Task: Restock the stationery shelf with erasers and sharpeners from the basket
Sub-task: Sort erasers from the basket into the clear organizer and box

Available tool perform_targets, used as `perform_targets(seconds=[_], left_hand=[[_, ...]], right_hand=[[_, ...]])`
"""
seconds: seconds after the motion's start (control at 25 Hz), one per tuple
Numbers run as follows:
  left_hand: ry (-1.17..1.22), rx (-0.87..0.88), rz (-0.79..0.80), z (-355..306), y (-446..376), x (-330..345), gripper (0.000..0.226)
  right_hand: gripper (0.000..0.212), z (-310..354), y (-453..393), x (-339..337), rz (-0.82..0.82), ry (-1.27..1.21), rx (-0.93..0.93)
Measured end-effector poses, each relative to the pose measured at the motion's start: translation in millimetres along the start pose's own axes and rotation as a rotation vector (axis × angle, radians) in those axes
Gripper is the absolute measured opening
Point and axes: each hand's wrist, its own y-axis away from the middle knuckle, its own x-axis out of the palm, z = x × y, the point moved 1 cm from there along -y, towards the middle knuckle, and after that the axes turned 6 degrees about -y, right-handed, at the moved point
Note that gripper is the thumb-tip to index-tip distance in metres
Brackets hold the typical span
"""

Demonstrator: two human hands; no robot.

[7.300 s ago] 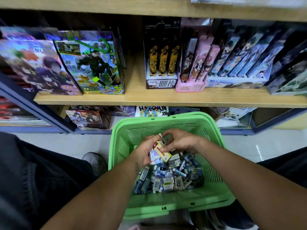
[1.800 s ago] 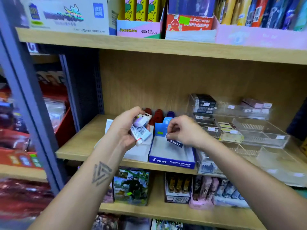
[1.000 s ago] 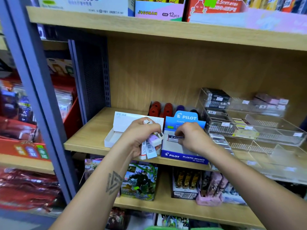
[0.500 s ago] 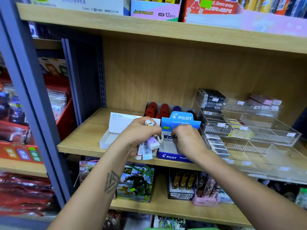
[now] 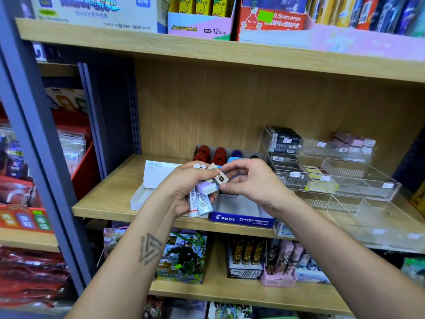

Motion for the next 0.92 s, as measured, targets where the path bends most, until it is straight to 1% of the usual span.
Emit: perform_targets(seconds=[0.12, 0.24, 0.4, 0.48, 0.56, 0.64, 0.76, 0.84, 0.92], left_hand=[[-0.028, -0.023, 0.025, -4.5, -0.7, -2.8, 0.013], [-0.055, -0.024, 0.026, -4.2, -1.5, -4.0, 0.008], [-0.024, -0.003, 0.035, -2.6, -4.5, 7.4, 0.011], [0.005, -0.002, 0.058, -3.7, -6.1, 15.4, 0.014], [0.004, -0.001, 0.092, -3.7, -6.8, 26.3, 0.019], [0.016, 0.030, 0.118, -2.3, -5.2, 38.0, 0.017], [0.015, 0.102, 0.139, -0.2, -4.6, 55.2, 0.022], [0.003, 0.138, 0.165, 0.7, -5.7, 65.6, 0.024], [-0.006, 0.147, 0.200, 1.7, -6.3, 75.8, 0.024]], right_hand=[[0.031, -2.1, -0.4, -11.9, -0.091, 0.024, -0.034], [0.026, -4.3, -1.4, -19.4, -0.100, 0.020, -0.041], [0.025, -8.4, 2.8, -27.8, -0.115, -0.059, -0.017], [0.027, -8.0, 6.1, -35.5, -0.168, 0.002, -0.095], [0.031, -7.8, 8.6, -44.9, -0.216, 0.131, -0.219], [0.034, -9.0, 12.4, -54.4, -0.215, 0.200, -0.286], [0.033, -9.9, 26.2, -72.6, -0.164, 0.082, -0.267], [0.030, -9.1, 36.5, -86.4, -0.158, -0.002, -0.241], [0.032, -7.8, 44.8, -98.5, -0.156, 0.014, -0.231]])
